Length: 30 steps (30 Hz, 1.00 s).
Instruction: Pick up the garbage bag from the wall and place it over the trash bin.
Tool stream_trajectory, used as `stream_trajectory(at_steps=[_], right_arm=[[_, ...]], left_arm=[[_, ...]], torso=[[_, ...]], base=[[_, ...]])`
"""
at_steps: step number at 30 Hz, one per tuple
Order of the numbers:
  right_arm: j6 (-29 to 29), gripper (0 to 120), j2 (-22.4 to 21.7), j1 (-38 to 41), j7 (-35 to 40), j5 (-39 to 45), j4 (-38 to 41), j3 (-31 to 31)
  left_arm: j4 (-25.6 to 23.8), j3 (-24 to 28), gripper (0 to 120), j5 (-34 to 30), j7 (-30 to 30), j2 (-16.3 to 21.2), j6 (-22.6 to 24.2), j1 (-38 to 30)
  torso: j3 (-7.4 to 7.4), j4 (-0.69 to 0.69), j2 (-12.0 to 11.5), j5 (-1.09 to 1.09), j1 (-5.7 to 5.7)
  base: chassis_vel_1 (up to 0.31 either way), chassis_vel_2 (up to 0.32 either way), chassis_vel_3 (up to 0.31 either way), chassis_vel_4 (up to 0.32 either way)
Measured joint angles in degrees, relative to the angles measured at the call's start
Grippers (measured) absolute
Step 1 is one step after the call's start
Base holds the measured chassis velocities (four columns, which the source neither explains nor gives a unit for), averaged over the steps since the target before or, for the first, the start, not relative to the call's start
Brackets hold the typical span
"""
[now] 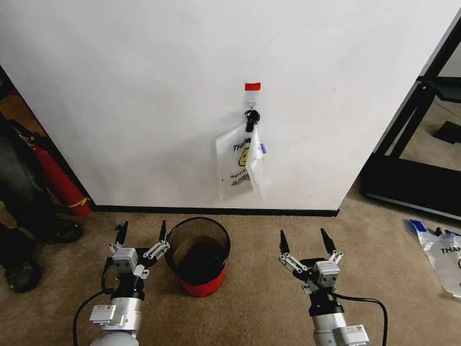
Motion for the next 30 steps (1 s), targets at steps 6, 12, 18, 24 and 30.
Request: stream_trajectory(at_steps=[6,12,18,24,30], right_arm=[[-0.2,100,-0.5,0.8,0.0,0.8,-0.5,0.0],[-1.0,100,-1.8,3.2,-0.4,3.5,-1.8,-1.2],[-2.0,100,-5.8,11.3,-2.4,11.9,-5.8,-3.8],[-2.8,100,-9.5,19.9,-4.5,19.4,-11.4,-7.6],[-3.0,100,-9.4,34.5,-5.6,25.8,-24.1,-16.5]], left_arm=[[0.1,0.1,100,0.1,-0.1,0.0,0.1,-0.1],[0.1,0.1,100,0.1,-0.1,0.0,0.2,-0.2],[0.1,0.2,100,0.3,-0.2,0.2,0.3,-0.1],[0.3,0.8,100,1.6,-0.2,-0.4,0.7,0.1],[0.1,0.9,100,2.5,-0.4,-0.4,1.3,0.4]], torso=[[0.0,0.0,0.0,0.0,0.0],[0.0,-0.01,0.0,0.0,0.0],[0.0,0.0,0.0,0.01,0.0],[0.0,0.0,0.0,0.0,0.0],[0.01,0.0,0.0,0.0,0.0]], base=[[0.0,0.0,0.0,0.0],[0.0,0.0,0.0,0.0],[0.0,0.0,0.0,0.0],[0.0,0.0,0.0,0.0],[0.0,0.0,0.0,0.0]])
